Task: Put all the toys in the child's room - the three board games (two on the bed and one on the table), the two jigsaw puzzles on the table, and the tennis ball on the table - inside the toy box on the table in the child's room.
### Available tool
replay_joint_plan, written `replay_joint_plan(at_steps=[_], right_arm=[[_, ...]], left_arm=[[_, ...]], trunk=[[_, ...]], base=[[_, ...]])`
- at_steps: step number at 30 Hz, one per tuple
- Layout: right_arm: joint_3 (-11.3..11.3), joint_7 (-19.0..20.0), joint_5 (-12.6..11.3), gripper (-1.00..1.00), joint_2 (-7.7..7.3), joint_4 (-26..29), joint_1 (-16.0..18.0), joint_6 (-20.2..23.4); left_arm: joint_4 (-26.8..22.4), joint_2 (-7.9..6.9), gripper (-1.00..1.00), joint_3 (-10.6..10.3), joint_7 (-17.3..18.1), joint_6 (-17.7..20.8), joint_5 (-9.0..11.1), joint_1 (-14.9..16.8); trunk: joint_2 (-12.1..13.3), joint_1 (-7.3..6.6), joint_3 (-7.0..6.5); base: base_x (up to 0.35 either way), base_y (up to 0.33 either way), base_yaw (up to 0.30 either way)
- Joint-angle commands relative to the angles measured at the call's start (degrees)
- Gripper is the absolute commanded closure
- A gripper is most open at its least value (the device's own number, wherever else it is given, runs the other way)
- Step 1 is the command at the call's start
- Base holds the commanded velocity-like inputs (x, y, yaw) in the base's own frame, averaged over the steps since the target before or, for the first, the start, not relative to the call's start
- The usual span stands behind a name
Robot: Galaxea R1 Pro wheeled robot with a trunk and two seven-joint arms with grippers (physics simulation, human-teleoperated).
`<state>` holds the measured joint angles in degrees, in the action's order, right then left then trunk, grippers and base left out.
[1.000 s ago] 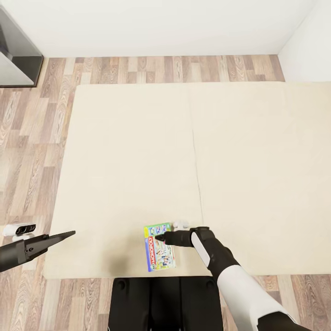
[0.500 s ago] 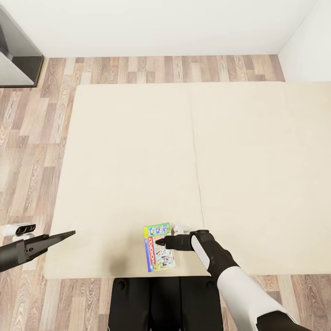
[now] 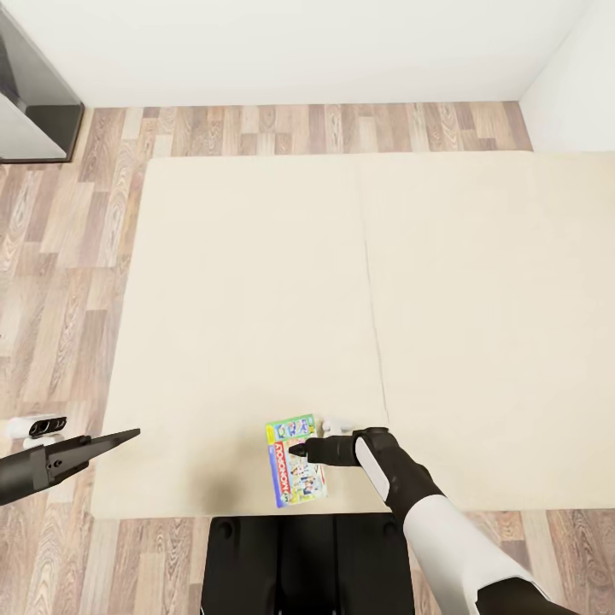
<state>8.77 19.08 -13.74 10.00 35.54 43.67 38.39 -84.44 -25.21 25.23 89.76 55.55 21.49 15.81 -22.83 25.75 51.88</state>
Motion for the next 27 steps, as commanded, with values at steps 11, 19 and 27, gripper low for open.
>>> replay_joint_plan(at_steps=[11,19,27], right_arm=[[0.0,0.0,-0.1,-1.0,0.0,0.1,0.0,0.3],[-0.1,0.1,-0.2,-1.0,0.0,0.1,0.0,0.5],[-0.2,0.1,-0.1,-1.0,0.0,0.1,0.0,0.5]], left_arm=[[0.0,-0.02,-1.0,0.0,0.2,0.6,0.0,0.0],[0.0,-0.02,-1.0,0.0,0.2,0.6,0.0,0.0],[0.0,-0.02,-1.0,0.0,0.2,0.6,0.0,0.0]], trunk=[[-0.1,0.03,0.06],[-0.1,0.03,0.06],[-0.1,0.03,0.06]], base=[[0.0,0.061,0.0],[0.0,0.031,0.0],[0.0,0.002,0.0]])
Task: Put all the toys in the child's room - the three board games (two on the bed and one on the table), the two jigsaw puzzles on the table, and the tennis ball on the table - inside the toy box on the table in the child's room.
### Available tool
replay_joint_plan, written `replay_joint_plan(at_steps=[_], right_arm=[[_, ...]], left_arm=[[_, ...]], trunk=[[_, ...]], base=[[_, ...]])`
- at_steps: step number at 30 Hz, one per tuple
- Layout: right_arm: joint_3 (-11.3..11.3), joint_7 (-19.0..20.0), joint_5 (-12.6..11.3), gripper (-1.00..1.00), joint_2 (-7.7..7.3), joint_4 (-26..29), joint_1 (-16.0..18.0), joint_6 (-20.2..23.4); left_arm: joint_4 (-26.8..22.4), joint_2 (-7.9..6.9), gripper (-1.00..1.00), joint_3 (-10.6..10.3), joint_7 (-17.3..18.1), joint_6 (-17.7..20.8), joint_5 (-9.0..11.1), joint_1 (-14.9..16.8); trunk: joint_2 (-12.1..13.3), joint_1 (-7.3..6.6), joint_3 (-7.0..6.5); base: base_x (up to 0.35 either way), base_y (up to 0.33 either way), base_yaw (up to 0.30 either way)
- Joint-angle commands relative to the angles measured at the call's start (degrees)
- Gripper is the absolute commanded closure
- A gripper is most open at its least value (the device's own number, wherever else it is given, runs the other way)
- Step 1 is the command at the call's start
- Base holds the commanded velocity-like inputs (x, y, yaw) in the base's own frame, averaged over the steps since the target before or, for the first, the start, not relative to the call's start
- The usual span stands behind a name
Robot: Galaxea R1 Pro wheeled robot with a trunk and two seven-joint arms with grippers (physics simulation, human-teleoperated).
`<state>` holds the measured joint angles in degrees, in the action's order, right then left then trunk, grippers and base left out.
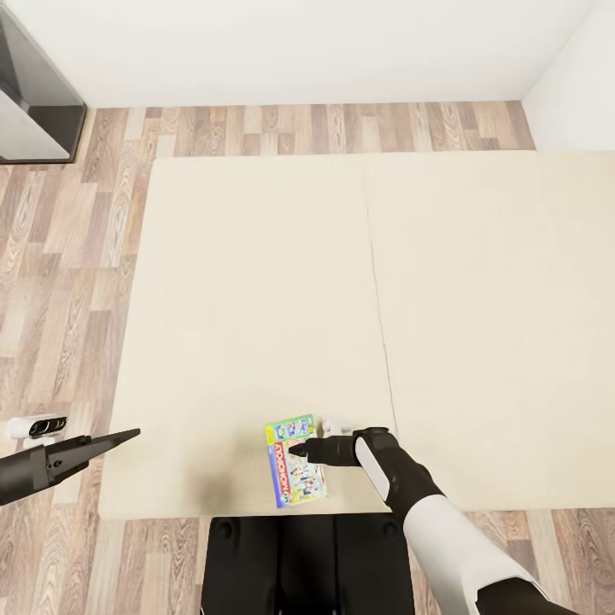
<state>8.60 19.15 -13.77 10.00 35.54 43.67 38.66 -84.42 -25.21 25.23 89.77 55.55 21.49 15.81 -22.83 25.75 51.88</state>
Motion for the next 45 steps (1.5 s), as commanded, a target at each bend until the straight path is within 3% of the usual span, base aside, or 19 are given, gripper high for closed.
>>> replay_joint_plan(at_steps=[1,21,45], right_arm=[[0.0,0.0,-0.1,-1.0,0.0,0.1,0.0,0.3],[0.0,0.0,-0.1,-1.0,0.0,0.1,0.0,0.3],[0.0,0.0,-0.1,-1.0,0.0,0.1,0.0,0.3]], left_arm=[[0.0,-0.02,-1.0,0.0,0.2,0.6,0.0,0.0],[0.0,-0.02,-1.0,0.0,0.2,0.6,0.0,0.0],[0.0,-0.04,-1.0,0.0,0.2,0.6,0.0,0.0]], trunk=[[-0.1,0.03,0.06],[-0.1,0.03,0.06],[-0.1,0.03,0.06]], base=[[0.0,0.03,0.0],[0.0,0.144,0.0],[-0.012,0.015,0.0]])
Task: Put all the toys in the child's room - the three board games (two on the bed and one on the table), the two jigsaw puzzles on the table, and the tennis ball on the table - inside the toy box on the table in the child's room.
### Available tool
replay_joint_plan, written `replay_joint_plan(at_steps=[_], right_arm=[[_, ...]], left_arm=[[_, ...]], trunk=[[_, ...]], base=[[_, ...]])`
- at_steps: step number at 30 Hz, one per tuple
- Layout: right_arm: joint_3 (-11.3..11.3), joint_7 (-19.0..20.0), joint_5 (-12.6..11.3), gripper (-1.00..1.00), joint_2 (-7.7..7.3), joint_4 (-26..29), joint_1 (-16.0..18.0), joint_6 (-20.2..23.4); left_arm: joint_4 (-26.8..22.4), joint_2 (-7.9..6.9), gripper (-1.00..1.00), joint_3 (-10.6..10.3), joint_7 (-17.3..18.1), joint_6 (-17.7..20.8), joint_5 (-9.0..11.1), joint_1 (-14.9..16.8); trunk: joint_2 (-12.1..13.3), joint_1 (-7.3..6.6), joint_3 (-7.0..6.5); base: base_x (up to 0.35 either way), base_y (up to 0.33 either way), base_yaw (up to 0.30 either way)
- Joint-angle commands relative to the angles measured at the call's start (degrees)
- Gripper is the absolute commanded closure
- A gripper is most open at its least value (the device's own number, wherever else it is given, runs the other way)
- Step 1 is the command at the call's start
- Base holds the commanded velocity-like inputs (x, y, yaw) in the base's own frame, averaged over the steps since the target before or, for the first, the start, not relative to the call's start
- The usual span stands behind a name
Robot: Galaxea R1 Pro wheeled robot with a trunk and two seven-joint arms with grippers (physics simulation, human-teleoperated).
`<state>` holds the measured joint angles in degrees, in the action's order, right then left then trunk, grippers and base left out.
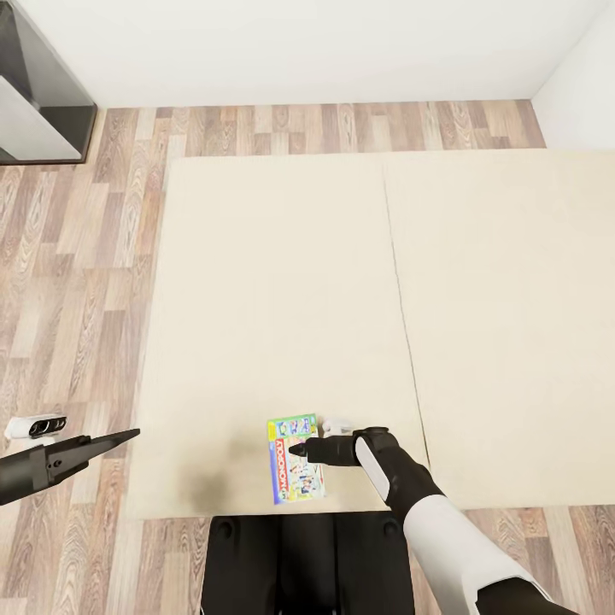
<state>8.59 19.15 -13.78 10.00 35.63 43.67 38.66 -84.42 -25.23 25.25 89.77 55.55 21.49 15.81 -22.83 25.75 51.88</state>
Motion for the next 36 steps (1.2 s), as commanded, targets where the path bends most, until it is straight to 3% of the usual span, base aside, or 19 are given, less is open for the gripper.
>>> replay_joint_plan(at_steps=[1,23,36], right_arm=[[0.0,0.0,-0.1,-1.0,0.0,0.1,0.0,0.3],[-0.1,0.1,-0.1,-1.0,0.0,0.1,0.0,0.3],[-0.1,0.1,-0.1,-1.0,0.0,0.1,0.0,0.3]], left_arm=[[0.0,-0.02,-1.0,0.0,0.2,0.6,0.0,0.0],[0.0,-0.07,-1.0,0.1,0.2,0.6,0.0,0.0],[0.0,-0.05,-1.0,0.0,0.2,0.6,0.0,0.0]], trunk=[[-0.1,0.03,0.06],[-0.1,0.03,0.06],[-0.1,0.03,0.06]], base=[[-0.001,0.001,0.0],[-0.014,0.014,0.0],[0.0,0.152,0.0]])
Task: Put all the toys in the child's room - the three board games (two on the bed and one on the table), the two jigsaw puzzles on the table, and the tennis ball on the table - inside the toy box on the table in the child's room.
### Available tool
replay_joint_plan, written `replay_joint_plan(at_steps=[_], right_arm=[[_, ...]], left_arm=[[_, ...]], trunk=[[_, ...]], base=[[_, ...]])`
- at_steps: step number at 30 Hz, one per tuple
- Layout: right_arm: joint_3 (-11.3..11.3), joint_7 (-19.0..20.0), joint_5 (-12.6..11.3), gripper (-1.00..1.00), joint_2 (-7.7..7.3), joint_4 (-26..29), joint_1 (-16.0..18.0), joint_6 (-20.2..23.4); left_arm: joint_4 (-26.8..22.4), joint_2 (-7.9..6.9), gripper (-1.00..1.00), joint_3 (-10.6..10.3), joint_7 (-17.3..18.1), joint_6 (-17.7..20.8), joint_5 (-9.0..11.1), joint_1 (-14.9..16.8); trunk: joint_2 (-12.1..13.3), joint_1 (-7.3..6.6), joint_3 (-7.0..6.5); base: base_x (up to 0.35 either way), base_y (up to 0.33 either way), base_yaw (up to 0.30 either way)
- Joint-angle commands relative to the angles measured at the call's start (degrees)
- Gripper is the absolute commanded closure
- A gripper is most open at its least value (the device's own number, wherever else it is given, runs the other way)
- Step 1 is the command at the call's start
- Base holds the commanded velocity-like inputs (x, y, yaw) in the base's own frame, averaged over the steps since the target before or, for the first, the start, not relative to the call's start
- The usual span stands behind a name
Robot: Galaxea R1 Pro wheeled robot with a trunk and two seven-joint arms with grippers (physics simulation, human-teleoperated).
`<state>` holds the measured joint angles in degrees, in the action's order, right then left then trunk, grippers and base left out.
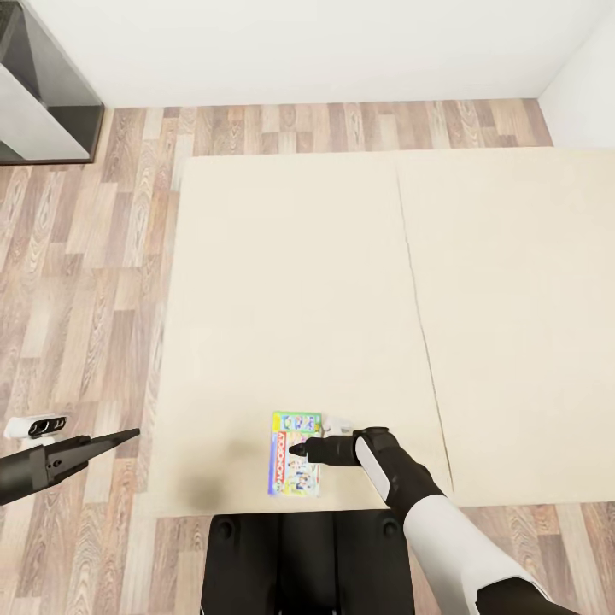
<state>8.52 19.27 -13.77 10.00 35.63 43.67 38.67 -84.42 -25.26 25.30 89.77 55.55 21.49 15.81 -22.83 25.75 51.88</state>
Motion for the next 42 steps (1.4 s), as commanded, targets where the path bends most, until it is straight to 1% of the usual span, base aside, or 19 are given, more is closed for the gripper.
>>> replay_joint_plan(at_steps=[1,15,25,42], right_arm=[[0.0,0.0,-0.1,-1.0,0.0,0.1,0.0,0.3],[-0.1,0.0,-0.1,-1.0,0.0,0.1,0.0,0.3],[-0.1,0.0,-0.1,-1.0,0.0,0.1,0.0,0.3],[-0.2,-0.2,0.1,-1.0,0.0,0.5,0.0,0.2]], left_arm=[[0.0,-0.03,-1.0,0.0,0.2,0.6,0.0,0.0],[0.0,-0.02,-1.0,0.0,0.2,0.6,0.0,0.0],[0.0,-0.05,-1.0,0.0,0.2,0.6,0.0,0.0],[0.0,-0.05,-1.0,0.0,0.2,0.6,0.0,0.0]], trunk=[[-0.1,0.03,0.06],[-0.1,0.03,0.06],[-0.1,0.03,0.06],[-0.1,0.03,0.06]], base=[[0.0,0.039,0.0],[0.0,0.012,0.0],[0.0,0.159,0.0],[0.0,0.007,0.0]])
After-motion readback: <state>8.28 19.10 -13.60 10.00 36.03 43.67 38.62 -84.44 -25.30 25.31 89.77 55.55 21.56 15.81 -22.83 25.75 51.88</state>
